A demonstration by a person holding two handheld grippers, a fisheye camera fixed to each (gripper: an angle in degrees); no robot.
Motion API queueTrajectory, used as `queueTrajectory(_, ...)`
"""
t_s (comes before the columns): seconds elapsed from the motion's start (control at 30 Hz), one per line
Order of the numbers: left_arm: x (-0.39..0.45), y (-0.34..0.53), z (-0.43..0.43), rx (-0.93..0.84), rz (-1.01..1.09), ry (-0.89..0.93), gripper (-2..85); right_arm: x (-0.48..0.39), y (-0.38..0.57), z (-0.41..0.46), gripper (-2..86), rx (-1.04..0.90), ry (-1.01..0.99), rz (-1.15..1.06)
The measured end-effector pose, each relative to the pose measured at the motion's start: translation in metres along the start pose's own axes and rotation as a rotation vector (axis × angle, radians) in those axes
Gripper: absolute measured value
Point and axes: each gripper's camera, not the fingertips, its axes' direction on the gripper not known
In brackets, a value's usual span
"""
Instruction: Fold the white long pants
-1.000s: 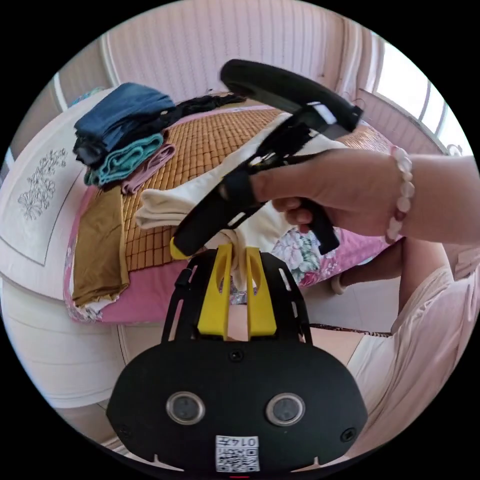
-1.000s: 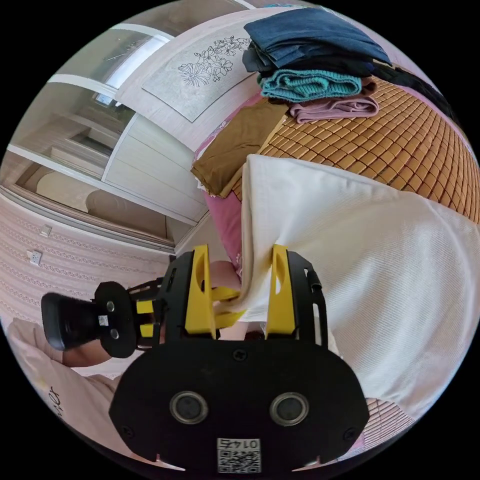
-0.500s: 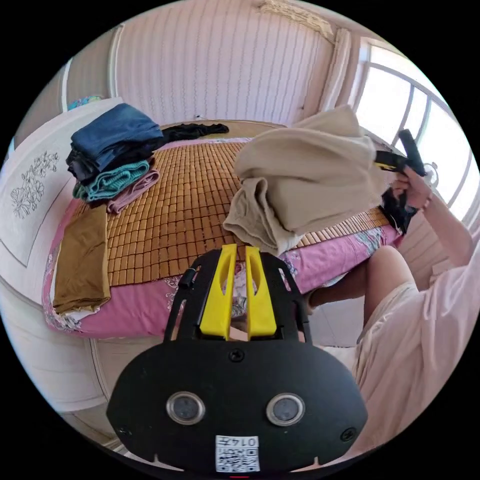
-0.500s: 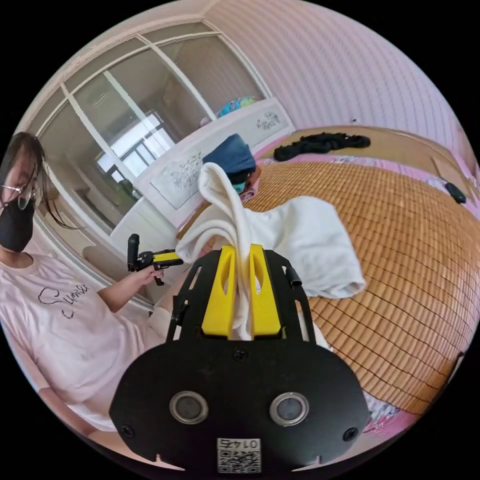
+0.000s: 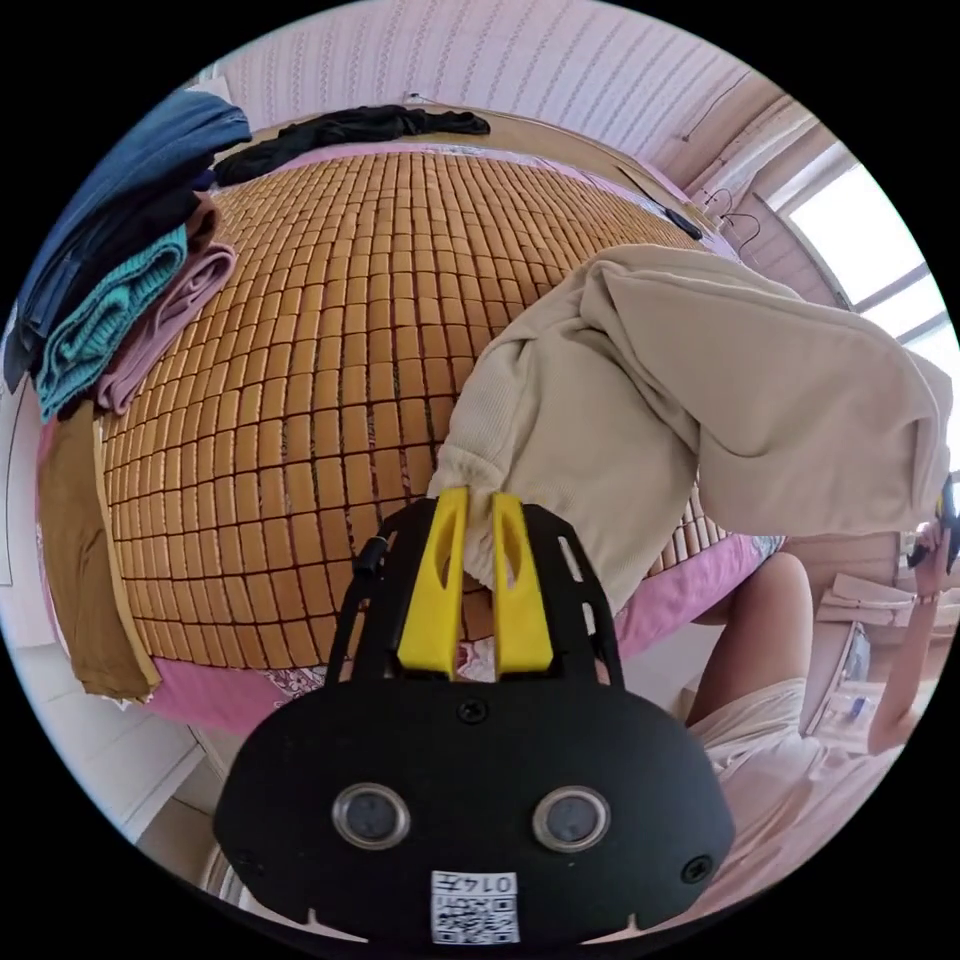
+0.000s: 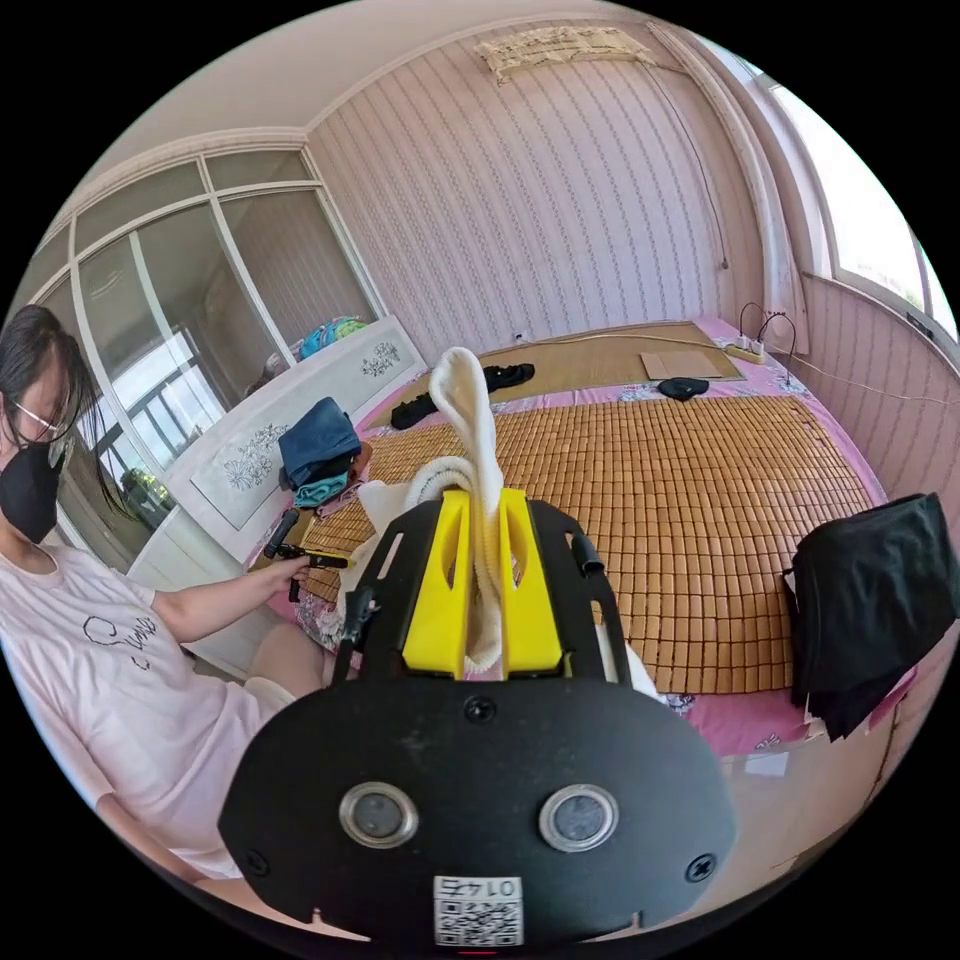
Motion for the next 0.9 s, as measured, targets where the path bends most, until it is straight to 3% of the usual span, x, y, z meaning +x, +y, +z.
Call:
queueTrajectory(0.3, 0.021, -0.009, -0.049, 0.034, 0.212, -0.128, -0.1, -0.005, -0.068, -0.073, 4.8, 0.224, -0.006, -0.048)
queueTrajectory(0.43, 0.007, -0.011, -0.107, 0.220, 0.161, -0.094, -0.5, 0.005, -0.104, -0.107, 4.9, 0.286, 0.029, -0.078)
queueTrajectory(0.63, -0.026, 0.052, -0.212, 0.469, 0.201, -0.231, -0.1, 0.056, -0.082, -0.133, 5.6, 0.269, 0.299, -0.026)
queueTrajectory(0.73, -0.067, 0.129, -0.214, 0.499, 0.083, -0.259, 1.5, 0.114, -0.026, -0.109, 6.0, 0.095, 0.355, 0.182)
queueTrajectory(0.9, -0.137, 0.240, -0.127, 0.279, -0.328, -0.275, 1.6, 0.161, 0.064, -0.075, 5.7, -0.103, 0.479, 0.499)
